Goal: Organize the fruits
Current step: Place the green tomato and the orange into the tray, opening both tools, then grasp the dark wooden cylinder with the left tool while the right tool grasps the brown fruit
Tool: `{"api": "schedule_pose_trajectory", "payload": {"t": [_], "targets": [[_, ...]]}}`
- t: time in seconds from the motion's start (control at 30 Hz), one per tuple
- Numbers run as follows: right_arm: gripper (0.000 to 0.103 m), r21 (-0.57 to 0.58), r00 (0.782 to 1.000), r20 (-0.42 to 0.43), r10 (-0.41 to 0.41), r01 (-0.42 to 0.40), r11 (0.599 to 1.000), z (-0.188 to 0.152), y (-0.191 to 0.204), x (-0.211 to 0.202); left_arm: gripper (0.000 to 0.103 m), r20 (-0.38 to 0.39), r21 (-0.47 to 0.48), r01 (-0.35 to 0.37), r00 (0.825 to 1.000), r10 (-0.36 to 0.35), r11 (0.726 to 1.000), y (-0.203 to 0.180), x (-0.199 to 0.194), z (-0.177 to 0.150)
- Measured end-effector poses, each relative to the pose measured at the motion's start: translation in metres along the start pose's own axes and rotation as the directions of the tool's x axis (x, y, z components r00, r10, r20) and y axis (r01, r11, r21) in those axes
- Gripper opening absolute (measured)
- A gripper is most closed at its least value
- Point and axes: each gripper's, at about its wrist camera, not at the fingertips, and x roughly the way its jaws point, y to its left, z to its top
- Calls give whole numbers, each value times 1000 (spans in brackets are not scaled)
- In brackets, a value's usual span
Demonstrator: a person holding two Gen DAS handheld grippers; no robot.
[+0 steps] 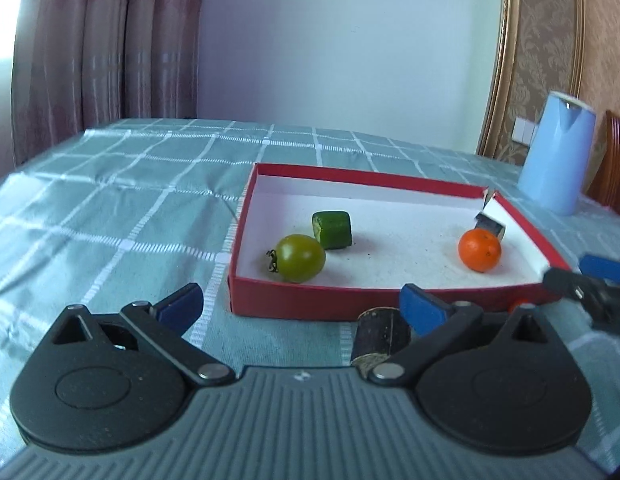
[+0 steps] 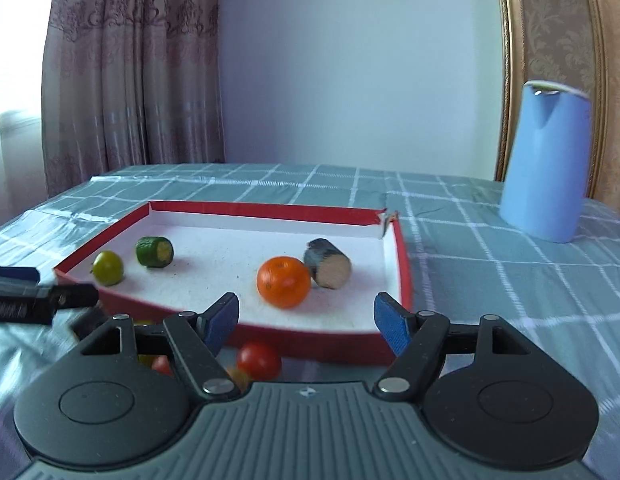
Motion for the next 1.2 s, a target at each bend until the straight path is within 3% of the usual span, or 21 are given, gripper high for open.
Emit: {"api": "schedule_pose_trajectory", "payload": {"t": [0.1, 0.4, 0.5, 0.57, 0.67, 0.77, 0.93, 1.2], "targets": [[74, -4, 1000, 20, -8, 8, 1000, -10, -3, -14, 103, 2, -16, 9, 1000, -9, 1000, 2, -1, 0], [74, 108, 982, -133, 137, -123, 986, -20, -6, -6, 103, -41, -7, 4, 999, -4, 1000, 0, 4, 0], [74, 98, 978, -154, 140, -126, 987, -20, 3, -2, 103, -39, -5, 5, 999, -5, 1000, 0, 4, -1], [71, 93, 977, -168, 129, -115, 989, -19, 9, 2, 103, -40, -7, 4, 999, -4, 1000, 1, 5, -1], [56, 80, 971, -208, 122, -107, 991, -18, 16, 11, 103, -40, -5, 5, 999, -5, 1000, 1, 5, 0], [52, 62, 971, -212, 111, -100, 993, -17, 22, 14, 103, -40, -4, 5, 999, -5, 1000, 1, 5, 0], [27, 50, 972, -212, 101, -93, 994, -17, 24, 15, 103, -45, 8, 11, 999, -11, 1000, -1, 5, -1], [27, 69, 972, -203, 122, -110, 992, -19, 15, 7, 103, -71, 70, 72, 995, -67, 995, -9, 3, -6]]}}
